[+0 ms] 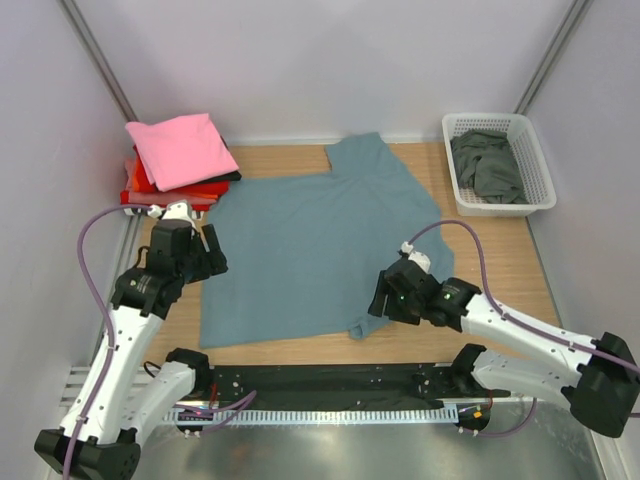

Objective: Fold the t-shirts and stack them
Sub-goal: Flatten the tshirt out

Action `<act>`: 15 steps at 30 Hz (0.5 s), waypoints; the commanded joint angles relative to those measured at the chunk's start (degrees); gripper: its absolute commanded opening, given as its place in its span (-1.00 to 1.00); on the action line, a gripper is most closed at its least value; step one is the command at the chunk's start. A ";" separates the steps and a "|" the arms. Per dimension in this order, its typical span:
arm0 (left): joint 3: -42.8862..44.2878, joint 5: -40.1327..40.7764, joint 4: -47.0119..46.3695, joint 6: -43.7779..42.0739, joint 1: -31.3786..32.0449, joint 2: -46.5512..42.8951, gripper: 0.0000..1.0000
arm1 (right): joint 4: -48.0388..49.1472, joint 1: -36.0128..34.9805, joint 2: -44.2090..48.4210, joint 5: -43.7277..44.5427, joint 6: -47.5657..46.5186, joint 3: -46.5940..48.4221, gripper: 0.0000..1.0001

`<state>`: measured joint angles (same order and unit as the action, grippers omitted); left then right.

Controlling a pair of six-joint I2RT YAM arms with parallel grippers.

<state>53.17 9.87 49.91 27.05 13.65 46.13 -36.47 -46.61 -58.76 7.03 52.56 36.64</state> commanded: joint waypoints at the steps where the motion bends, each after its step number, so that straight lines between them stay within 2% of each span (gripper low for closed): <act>1: -0.08 0.24 -2.10 0.20 0.06 -1.48 0.46 | -2.03 -1.73 4.70 5.27 9.66 -3.15 0.34; 9: -0.08 -0.02 -2.19 0.11 0.06 -1.57 0.47 | -4.05 -1.64 5.06 12.47 12.57 -4.21 0.61; 15: -0.08 -0.29 -2.27 0.11 0.06 -1.57 0.47 | -1.86 0.29 0.76 17.05 13.63 -4.39 0.65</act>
<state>53.10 9.85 49.91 27.05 13.65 45.12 -40.32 -47.33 -56.64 18.44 63.96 32.23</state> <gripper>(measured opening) 0.734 0.825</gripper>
